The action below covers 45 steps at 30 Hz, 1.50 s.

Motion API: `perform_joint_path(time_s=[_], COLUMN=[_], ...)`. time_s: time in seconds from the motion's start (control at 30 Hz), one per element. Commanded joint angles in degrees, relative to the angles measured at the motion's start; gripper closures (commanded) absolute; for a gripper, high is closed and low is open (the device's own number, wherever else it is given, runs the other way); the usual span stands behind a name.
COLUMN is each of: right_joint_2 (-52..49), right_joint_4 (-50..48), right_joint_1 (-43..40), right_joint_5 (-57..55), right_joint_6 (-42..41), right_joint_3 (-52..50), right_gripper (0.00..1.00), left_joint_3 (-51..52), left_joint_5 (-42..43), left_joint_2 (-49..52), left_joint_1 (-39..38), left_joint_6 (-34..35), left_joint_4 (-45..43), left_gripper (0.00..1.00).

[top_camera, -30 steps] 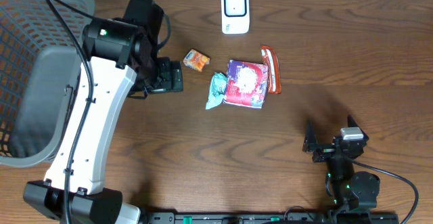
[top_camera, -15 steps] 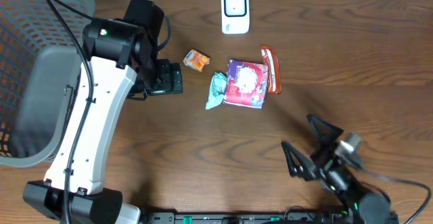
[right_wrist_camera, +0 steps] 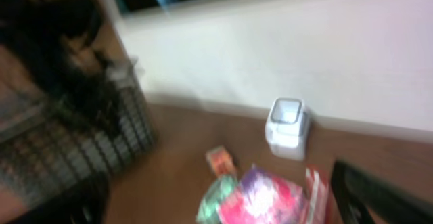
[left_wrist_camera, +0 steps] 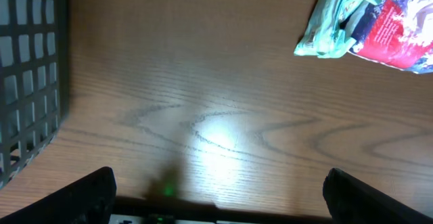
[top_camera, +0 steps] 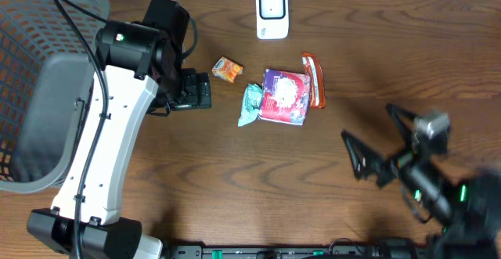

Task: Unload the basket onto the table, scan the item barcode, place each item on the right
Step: 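Move the right gripper forward toward the red snack bar, then grasp the red snack bar with the right gripper and lift it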

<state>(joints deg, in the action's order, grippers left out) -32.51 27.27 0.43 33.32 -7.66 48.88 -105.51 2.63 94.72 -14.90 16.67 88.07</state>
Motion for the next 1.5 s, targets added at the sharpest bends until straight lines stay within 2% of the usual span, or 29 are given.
perform_joint_path(time_s=[0.0, 0.1, 0.17, 0.3, 0.57, 0.63, 0.67, 0.73, 0.8, 0.87, 1.17, 1.3, 1.47], right_joint_2=[-15.1, -29.5, -36.6, -47.6, -60.9, -64.1, -65.4, -68.5, -71.6, -74.5, -82.4, -84.7, -87.1], right_joint_4=[11.6, 25.7, 31.7, 38.8, 35.5, 33.1, 31.9, 29.2, 26.4, 23.9, 17.9, 17.9, 16.8], right_joint_1=[-0.2, -0.2, -0.2, -0.2, -0.2, -0.2, -0.2, -0.2, -0.2, 0.2, 6.5, 10.5, 15.1], right_joint_5=[-4.5, -3.7, -2.6, 2.1, 0.1, -3.8, -5.9, -9.3, -9.4, -9.4, -13.2, -17.5, -9.8], right_joint_6=[12.2, 12.7, 12.4, 12.0, 11.6, 7.6, 5.0, 0.1, -0.6, -1.9, -3.5, -9.0, -9.4], right_joint_3=[13.0, 25.7, 32.0, 40.0, 40.3, 40.3, 40.3, 40.3, 40.3, 40.3, 40.3, 40.3, 40.3], right_gripper=[0.01, 0.01, 0.01, 0.01, 0.01, 0.01, 0.03, 0.16, 0.23, 0.35, 0.38, 0.44, 0.47], left_joint_3=[-0.3, -0.3, -0.3, -0.3, -0.3, -0.3, -0.3, -0.3, -0.3, -0.3, -0.3, -0.3, -0.3], left_joint_5=[-0.3, -0.3, -0.3, -0.3, -0.3, -0.3, -0.3, -0.3, -0.3, -0.3, -0.3, -0.3, -0.3], left_joint_2=[0.4, 0.4, 0.4, 0.4, 0.4, 0.4, 0.3, 0.4, 0.3, 0.4, 0.4, 0.4, 0.4], left_joint_1=[0.0, 0.0, 0.0, 0.0, 0.0, 0.0, 0.0, 0.0, 0.0, 0.0, 0.0, 0.0, 0.0], left_joint_6=[0.1, 0.1, 0.1, 0.1, 0.1, 0.1, 0.1, 0.1, 0.1, 0.1, 0.1, 0.1, 0.1], left_joint_4=[0.1, 0.1, 0.1, 0.1, 0.1, 0.1, 0.1, 0.1, 0.1, 0.1, 0.1, 0.1, 0.1], left_gripper=[0.02, 0.02, 0.02, 0.02, 0.02, 0.02, 0.02, 0.02, 0.02, 0.02, 0.02, 0.02, 0.02])
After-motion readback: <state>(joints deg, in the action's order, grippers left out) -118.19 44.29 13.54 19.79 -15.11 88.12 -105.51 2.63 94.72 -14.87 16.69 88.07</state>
